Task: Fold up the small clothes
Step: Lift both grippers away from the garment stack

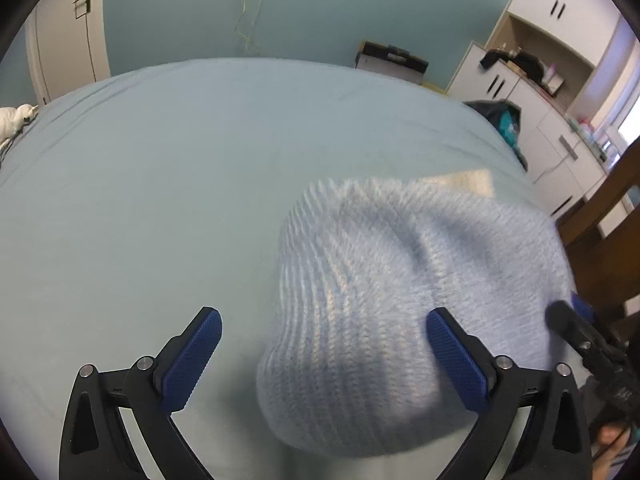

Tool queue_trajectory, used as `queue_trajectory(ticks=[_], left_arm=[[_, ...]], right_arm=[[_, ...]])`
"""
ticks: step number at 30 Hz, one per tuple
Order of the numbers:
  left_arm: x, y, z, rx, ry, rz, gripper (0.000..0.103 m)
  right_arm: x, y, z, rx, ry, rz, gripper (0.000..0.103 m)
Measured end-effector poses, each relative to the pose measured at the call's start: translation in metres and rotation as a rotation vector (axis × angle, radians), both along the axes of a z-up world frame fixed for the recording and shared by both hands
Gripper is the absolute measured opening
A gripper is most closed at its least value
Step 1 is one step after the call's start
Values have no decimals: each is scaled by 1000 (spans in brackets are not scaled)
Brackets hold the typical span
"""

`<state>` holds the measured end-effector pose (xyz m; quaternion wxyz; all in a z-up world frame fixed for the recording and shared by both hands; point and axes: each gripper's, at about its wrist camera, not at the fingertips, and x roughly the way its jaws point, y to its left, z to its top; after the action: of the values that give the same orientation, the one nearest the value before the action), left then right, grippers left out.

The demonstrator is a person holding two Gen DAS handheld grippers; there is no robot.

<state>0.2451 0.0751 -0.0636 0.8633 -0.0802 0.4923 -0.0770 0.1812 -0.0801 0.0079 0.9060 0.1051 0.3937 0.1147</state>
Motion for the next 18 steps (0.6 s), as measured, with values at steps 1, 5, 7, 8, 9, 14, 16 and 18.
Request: queue_trajectory(ticks=[1, 5, 7, 8, 9, 14, 16, 18], left_arm=[[-1, 1, -6, -17, -21, 14, 103], [10, -3, -22, -42, -12, 56, 103], [6, -10, -19, 32, -67, 58, 103], [1, -16, -15, 88, -100, 50, 103], [-5, -22, -9, 127, -124, 45, 103], [-48, -44, 20, 377, -248, -13, 103], [-65, -48, 30, 453, -271, -15, 103], [-81, -50, 39, 457, -280, -33, 103]], right_arm=[[6, 7, -10, -69, -4, -14, 102], [9, -21, -43, -46, -6, -55, 102], [15, -35, -49, 77, 67, -70, 102], [17, -38, -43, 89, 77, -67, 102], [13, -39, -41, 77, 66, -58, 102], [-40, -40, -23, -83, -14, -14, 102], [-59, -49, -11, -98, -48, -28, 102], [-90, -62, -4, -80, -108, -32, 102]])
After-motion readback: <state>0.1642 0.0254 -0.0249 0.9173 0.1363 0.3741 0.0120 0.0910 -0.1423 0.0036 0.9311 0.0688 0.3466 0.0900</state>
